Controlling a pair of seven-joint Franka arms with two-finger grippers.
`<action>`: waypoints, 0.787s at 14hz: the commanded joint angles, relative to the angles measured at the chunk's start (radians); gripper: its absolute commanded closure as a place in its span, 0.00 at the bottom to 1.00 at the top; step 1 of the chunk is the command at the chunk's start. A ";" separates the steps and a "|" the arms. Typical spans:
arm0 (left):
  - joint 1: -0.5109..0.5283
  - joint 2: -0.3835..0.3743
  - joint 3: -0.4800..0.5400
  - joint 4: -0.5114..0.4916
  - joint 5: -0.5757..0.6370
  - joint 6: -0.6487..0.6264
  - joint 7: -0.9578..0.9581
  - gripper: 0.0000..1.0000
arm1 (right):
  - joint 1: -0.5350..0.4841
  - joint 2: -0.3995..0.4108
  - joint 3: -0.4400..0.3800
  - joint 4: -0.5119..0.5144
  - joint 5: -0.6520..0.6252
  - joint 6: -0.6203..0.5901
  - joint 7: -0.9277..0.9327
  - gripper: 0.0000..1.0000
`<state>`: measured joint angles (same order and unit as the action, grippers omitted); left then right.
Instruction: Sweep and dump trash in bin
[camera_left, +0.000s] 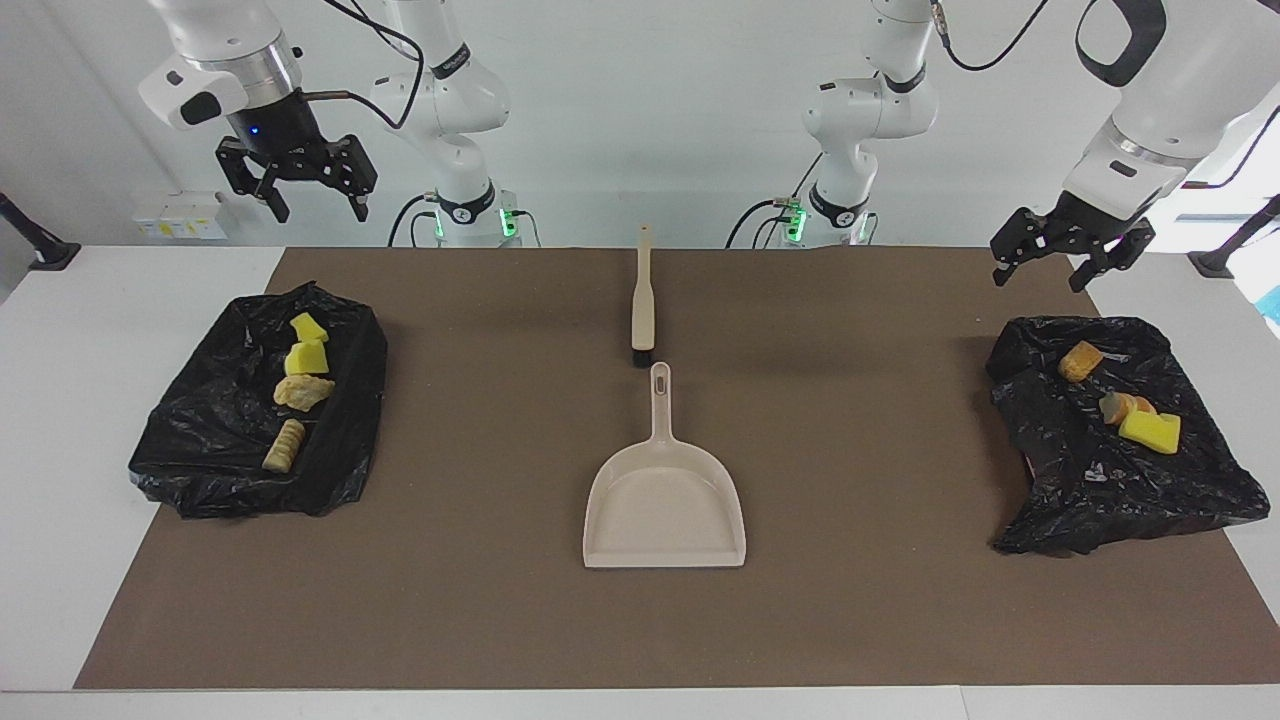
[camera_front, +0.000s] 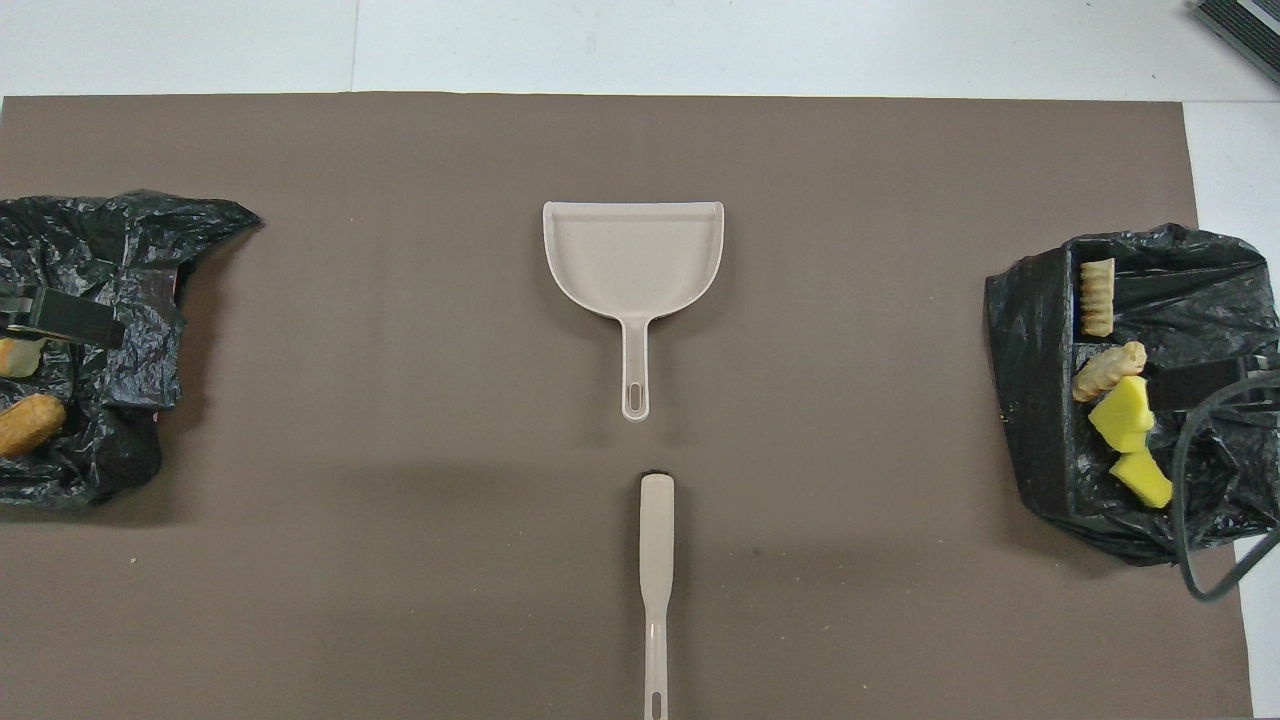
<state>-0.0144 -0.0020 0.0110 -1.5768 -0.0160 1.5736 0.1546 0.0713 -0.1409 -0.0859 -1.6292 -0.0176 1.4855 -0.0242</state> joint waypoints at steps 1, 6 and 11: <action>-0.001 -0.030 -0.002 -0.029 0.022 0.016 0.003 0.00 | -0.011 -0.017 0.006 -0.015 0.010 -0.004 -0.008 0.00; -0.004 -0.032 -0.003 -0.015 0.022 -0.033 0.005 0.00 | -0.011 -0.017 0.006 -0.015 0.010 -0.002 -0.008 0.00; -0.007 -0.038 -0.003 -0.026 0.018 -0.046 -0.001 0.00 | -0.011 -0.017 0.006 -0.015 0.010 -0.002 -0.008 0.00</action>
<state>-0.0170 -0.0152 0.0080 -1.5779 -0.0106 1.5348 0.1550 0.0713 -0.1409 -0.0858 -1.6292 -0.0176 1.4855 -0.0242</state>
